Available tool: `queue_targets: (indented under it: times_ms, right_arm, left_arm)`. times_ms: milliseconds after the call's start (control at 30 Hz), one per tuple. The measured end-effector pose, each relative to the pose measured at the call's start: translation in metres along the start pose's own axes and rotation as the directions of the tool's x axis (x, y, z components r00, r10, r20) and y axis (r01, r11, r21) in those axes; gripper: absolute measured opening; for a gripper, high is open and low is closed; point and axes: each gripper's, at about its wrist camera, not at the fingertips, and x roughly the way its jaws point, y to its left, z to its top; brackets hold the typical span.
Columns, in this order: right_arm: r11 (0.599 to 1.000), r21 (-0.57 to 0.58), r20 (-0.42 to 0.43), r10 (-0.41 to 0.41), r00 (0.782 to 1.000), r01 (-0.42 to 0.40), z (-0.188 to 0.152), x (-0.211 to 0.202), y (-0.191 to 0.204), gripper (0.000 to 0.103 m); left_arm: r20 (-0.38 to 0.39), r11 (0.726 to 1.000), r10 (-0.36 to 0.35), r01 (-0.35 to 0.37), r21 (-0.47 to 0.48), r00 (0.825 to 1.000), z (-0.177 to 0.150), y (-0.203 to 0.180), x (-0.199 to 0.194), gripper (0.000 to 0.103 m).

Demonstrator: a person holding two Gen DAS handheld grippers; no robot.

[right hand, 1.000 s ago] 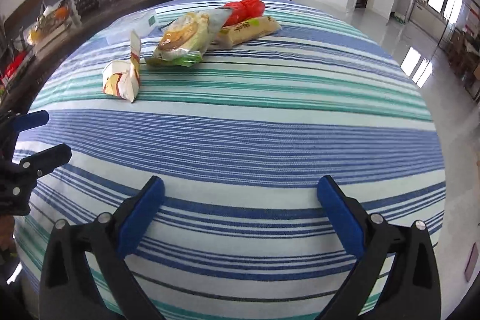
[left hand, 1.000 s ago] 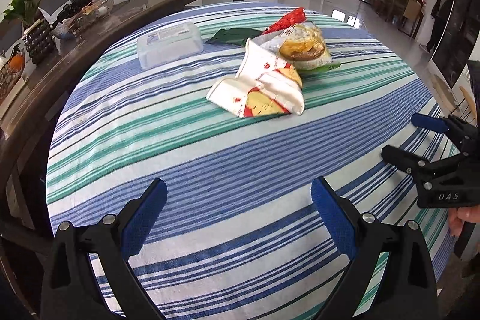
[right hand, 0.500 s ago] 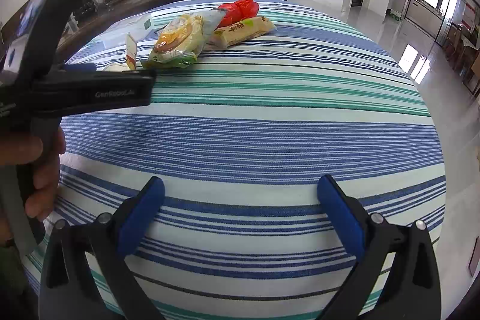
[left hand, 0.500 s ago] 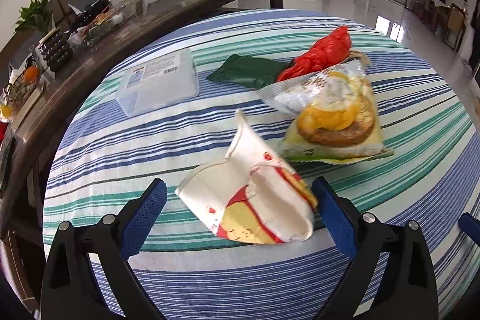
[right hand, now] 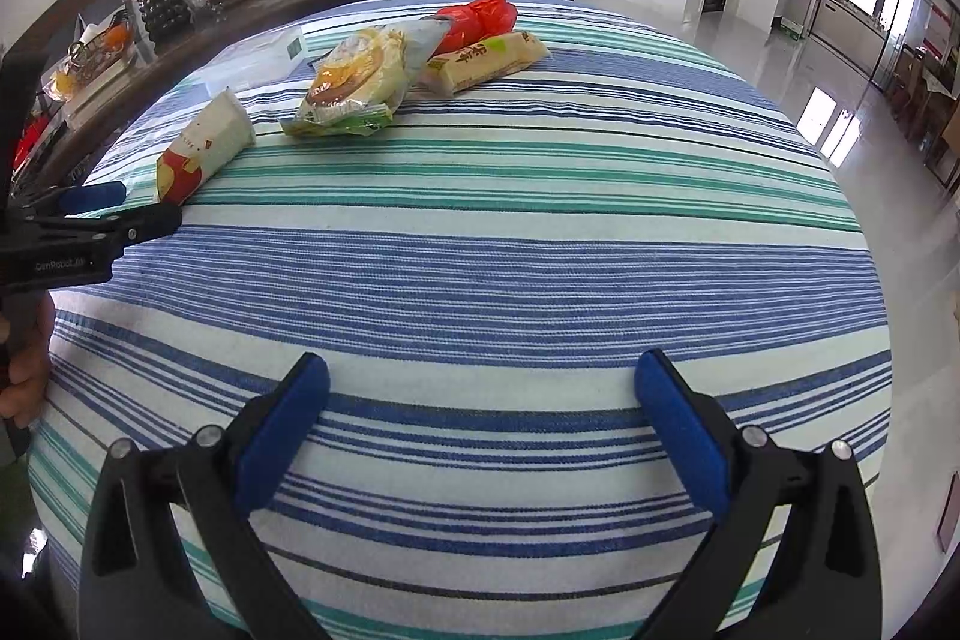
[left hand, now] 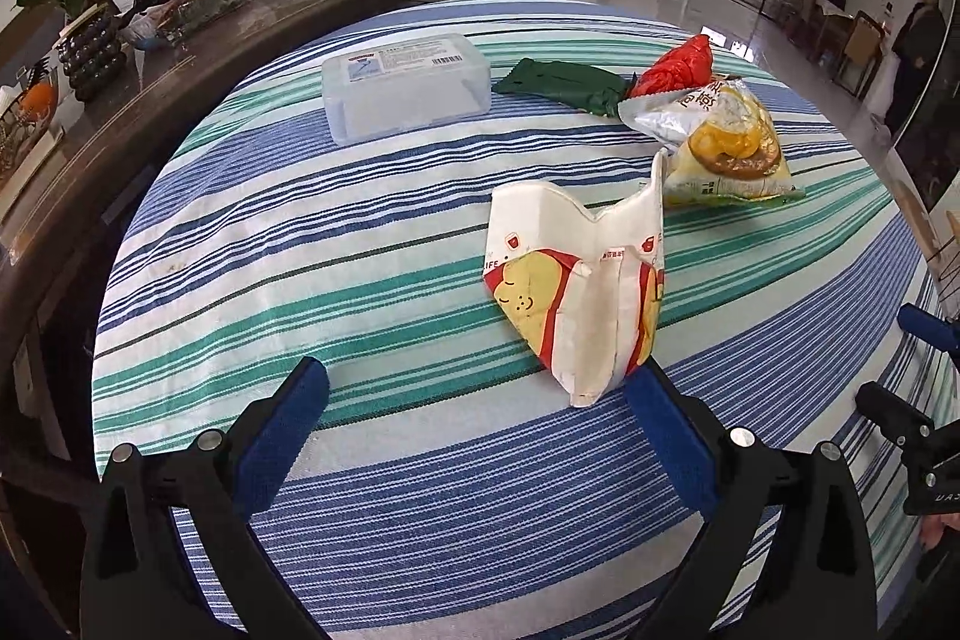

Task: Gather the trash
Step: 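Grasp the clear biscuit snack bag with the right gripper, then grasp the white cartoon paper bag with left gripper while right gripper lifts the biscuit bag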

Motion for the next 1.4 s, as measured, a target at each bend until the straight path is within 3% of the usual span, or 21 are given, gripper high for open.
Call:
queue_targets:
  times_ms: [100, 200, 333, 400, 467, 500, 567, 633, 767, 900, 933, 1000, 1033, 1067, 1233, 1333, 1400]
  right_arm:
    - [1.000, 0.013, -0.038, 0.022, 0.999, -0.021, 0.011, 0.003, -0.002, 0.098]
    - [0.997, 0.048, 0.005, 0.057, 0.998, -0.057, 0.041, 0.002, 0.003, 0.098]
    - [0.997, -0.006, 0.058, 0.083, 0.995, -0.083, 0.089, 0.016, 0.035, 0.096]
    - [0.998, -0.006, 0.058, 0.060, 0.997, -0.059, 0.108, 0.034, 0.048, 0.094]
    - [1.000, 0.012, 0.043, 0.011, 0.999, -0.011, 0.119, 0.054, 0.053, 0.083]
    - [1.000, 0.019, 0.034, -0.002, 0.999, 0.002, 0.121, 0.060, 0.052, 0.077]
    - [0.999, 0.038, 0.029, 0.025, 0.999, -0.026, 0.121, 0.063, 0.049, 0.045]
    - [0.998, 0.025, 0.026, 0.054, 0.998, -0.054, 0.118, 0.052, 0.046, 0.037]
    - [0.979, -0.056, -0.044, 0.192, 0.980, -0.194, 0.095, 0.012, 0.035, 0.033]
    - [0.957, -0.133, -0.160, 0.236, 0.959, -0.258, 0.067, -0.019, 0.019, 0.033]
    - [0.958, -0.145, -0.173, 0.221, 0.960, -0.247, 0.060, -0.022, 0.014, 0.034]
    - [0.973, -0.138, -0.149, 0.162, 0.976, -0.183, 0.047, -0.023, -0.002, 0.048]
    - [0.982, -0.119, -0.125, 0.133, 0.983, -0.148, 0.041, -0.022, -0.010, 0.073]
    - [0.987, -0.095, -0.103, 0.118, 0.988, -0.128, 0.037, -0.021, -0.017, 0.084]
    - [0.985, 0.065, -0.011, 0.161, 0.987, -0.159, 0.007, -0.022, -0.029, 0.089]
    - [0.984, 0.040, -0.008, 0.172, 0.985, -0.172, -0.004, -0.016, -0.008, 0.094]
    - [0.993, -0.032, -0.007, 0.114, 0.993, -0.115, -0.004, -0.010, 0.010, 0.098]
  left_arm:
    - [0.004, 1.000, -0.012, 0.012, 0.012, 1.000, 0.000, 0.000, 0.000, 0.098]
    - [0.008, 1.000, -0.010, 0.010, 0.008, 1.000, -0.001, -0.001, -0.001, 0.098]
    - [0.007, 1.000, -0.007, 0.007, 0.004, 1.000, 0.001, -0.001, -0.001, 0.098]
    - [0.007, 1.000, -0.008, 0.008, 0.005, 1.000, 0.001, 0.000, -0.001, 0.098]
    - [0.007, 1.000, -0.009, 0.009, 0.004, 1.000, 0.001, 0.000, -0.001, 0.098]
    - [0.007, 1.000, -0.008, 0.008, 0.004, 1.000, 0.001, 0.000, -0.001, 0.098]
    - [0.007, 1.000, -0.008, 0.008, 0.004, 1.000, 0.001, 0.000, -0.001, 0.098]
    - [0.007, 1.000, -0.009, 0.009, 0.004, 1.000, 0.001, 0.000, -0.001, 0.098]
    - [0.007, 1.000, -0.008, 0.008, 0.004, 1.000, 0.001, 0.000, -0.001, 0.098]
    - [0.007, 1.000, -0.008, 0.008, 0.004, 1.000, 0.001, 0.000, -0.001, 0.098]
    - [0.007, 1.000, -0.008, 0.008, 0.003, 1.000, 0.001, 0.000, -0.001, 0.098]
    - [0.007, 1.000, -0.008, 0.008, 0.003, 1.000, 0.001, 0.000, -0.001, 0.098]
    - [0.007, 1.000, -0.008, 0.008, 0.004, 1.000, 0.001, 0.000, -0.001, 0.098]
    - [0.007, 1.000, -0.008, 0.008, 0.003, 1.000, 0.001, 0.000, -0.001, 0.098]
    - [0.007, 1.000, -0.009, 0.009, 0.004, 1.000, 0.001, 0.000, 0.000, 0.098]
    - [0.007, 1.000, -0.009, 0.009, 0.004, 1.000, 0.001, 0.000, 0.000, 0.098]
    - [0.007, 1.000, -0.009, 0.009, 0.003, 1.000, 0.001, 0.000, 0.000, 0.098]
